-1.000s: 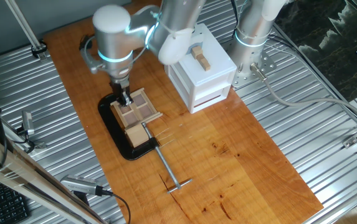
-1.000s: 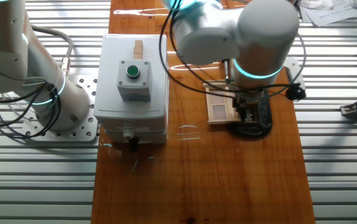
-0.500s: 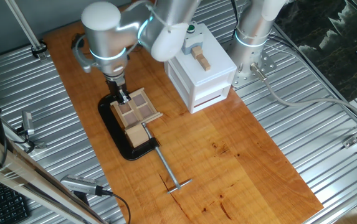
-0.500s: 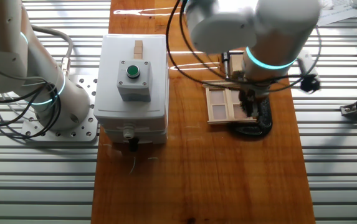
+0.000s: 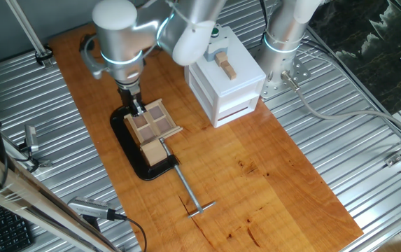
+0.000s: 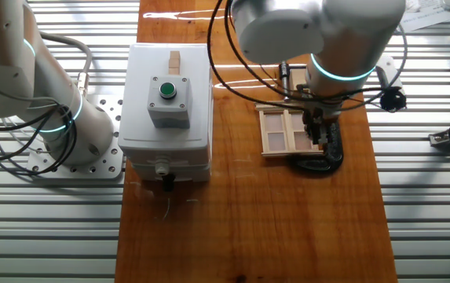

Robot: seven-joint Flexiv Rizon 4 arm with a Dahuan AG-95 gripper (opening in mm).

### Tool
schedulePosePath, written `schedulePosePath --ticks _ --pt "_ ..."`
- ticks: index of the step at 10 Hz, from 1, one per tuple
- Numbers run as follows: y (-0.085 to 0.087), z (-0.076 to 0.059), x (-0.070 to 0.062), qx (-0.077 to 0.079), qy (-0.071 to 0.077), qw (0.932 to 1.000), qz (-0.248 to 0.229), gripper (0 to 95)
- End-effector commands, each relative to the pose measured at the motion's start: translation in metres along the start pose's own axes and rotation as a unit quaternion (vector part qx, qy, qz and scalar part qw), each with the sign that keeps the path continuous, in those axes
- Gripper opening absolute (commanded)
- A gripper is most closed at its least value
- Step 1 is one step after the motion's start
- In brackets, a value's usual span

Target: Close a sliding window

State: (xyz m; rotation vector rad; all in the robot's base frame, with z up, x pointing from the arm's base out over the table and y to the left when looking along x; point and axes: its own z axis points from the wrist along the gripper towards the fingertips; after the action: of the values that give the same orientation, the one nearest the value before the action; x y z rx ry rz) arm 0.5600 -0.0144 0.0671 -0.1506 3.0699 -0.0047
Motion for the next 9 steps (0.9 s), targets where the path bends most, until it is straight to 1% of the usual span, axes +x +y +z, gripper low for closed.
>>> schedulePosePath --ticks 1,2,3,4,7,9 --pt "0.009 -0.023 -0.003 -0.008 0.001 1.0 0.001 0.0" --pt "0.015 -0.032 -0.004 -0.01 0.001 0.9999 0.002 0.0" --pt "0.027 -0.044 -0.005 -0.008 0.002 1.0 0.006 0.0" --pt "0.035 -0.05 -0.007 -0.007 0.003 0.9999 0.008 0.0" --pt "0.04 -0.054 -0.013 -0.007 -0.001 0.9999 0.007 0.0" --pt "0.041 -0.054 -0.014 -0.011 -0.003 0.9999 0.008 0.0"
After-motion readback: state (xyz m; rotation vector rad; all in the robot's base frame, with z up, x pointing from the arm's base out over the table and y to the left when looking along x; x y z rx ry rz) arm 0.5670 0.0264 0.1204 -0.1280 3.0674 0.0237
